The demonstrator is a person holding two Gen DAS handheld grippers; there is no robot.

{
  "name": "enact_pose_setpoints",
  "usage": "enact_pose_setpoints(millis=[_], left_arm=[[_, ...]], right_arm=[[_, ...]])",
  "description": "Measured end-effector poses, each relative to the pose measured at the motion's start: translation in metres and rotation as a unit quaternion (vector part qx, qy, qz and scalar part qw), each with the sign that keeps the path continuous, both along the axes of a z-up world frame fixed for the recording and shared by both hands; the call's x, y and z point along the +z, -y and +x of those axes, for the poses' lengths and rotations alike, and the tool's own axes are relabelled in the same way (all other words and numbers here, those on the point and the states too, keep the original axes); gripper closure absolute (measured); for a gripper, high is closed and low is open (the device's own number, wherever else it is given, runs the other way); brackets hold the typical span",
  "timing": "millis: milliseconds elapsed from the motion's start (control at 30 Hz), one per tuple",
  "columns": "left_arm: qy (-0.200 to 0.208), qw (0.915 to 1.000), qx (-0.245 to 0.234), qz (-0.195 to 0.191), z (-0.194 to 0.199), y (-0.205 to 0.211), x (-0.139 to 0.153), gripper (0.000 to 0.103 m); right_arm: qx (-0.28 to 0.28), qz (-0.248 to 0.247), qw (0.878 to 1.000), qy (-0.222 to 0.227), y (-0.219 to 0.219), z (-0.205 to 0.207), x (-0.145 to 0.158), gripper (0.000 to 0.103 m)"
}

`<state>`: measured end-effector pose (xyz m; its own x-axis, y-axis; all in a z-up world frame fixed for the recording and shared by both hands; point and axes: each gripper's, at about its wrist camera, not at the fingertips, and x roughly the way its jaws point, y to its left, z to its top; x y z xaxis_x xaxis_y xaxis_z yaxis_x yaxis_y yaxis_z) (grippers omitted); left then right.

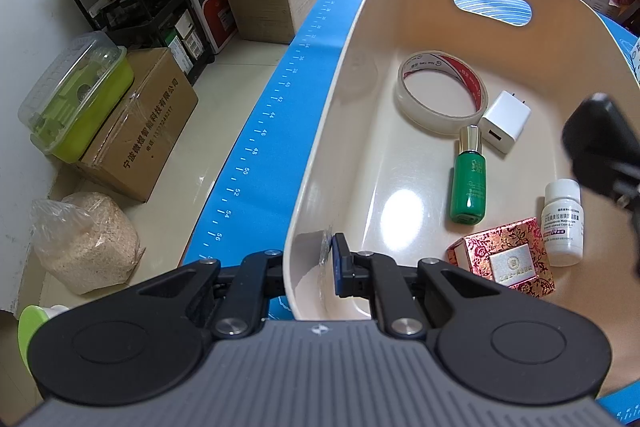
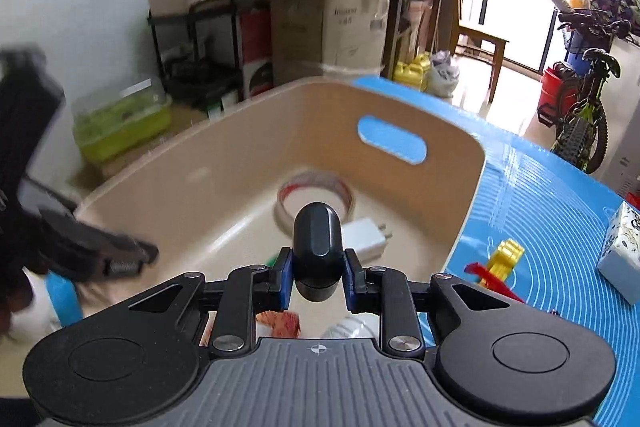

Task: Organize rigid objects
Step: 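Carry the black earbud case into the basket and release it with the right tool, then grasp the red toy figure by its leg with the right tool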

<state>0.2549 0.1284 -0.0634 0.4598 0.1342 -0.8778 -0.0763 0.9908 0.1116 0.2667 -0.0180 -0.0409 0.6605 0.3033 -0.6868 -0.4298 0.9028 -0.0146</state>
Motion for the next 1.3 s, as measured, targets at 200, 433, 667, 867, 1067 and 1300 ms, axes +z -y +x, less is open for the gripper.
enact_pose_setpoints(millis=[200, 433, 667, 867, 1067, 1300], left_arm=[[0.000, 1.0000, 0.000, 0.000, 0.000, 0.001, 0.000, 0.088], [-0.001, 1.0000, 0.001, 0.000, 0.001, 0.000, 0.000, 0.087], [-0.001, 1.0000, 0.001, 0.000, 0.001, 0.000, 0.001, 0.087], [-0.001, 1.0000, 0.001, -0.001, 0.001, 0.000, 0.000, 0.087], [0.000, 1.0000, 0.003, -0.001, 0.001, 0.000, 0.001, 0.087], [0.000, 1.0000, 0.004, -0.002, 0.000, -0.001, 0.001, 0.087]], right_arm=[[0.006, -0.021, 1.000, -0.011, -0.004, -0.003, -0.005, 0.060], [0.007, -0.004, 1.000, 0.004, 0.011, -0.005, 0.011, 0.038], [-0.023, 0.027, 0.998, 0.043, 0.048, -0.006, 0.039, 0.031], [-0.066, 0.025, 0.996, 0.050, 0.084, 0.003, 0.042, 0.029], [-0.112, -0.014, 0.993, 0.039, 0.117, 0.016, 0.020, 0.029], [-0.137, -0.048, 0.989, -0.005, 0.154, 0.031, -0.022, 0.026]])
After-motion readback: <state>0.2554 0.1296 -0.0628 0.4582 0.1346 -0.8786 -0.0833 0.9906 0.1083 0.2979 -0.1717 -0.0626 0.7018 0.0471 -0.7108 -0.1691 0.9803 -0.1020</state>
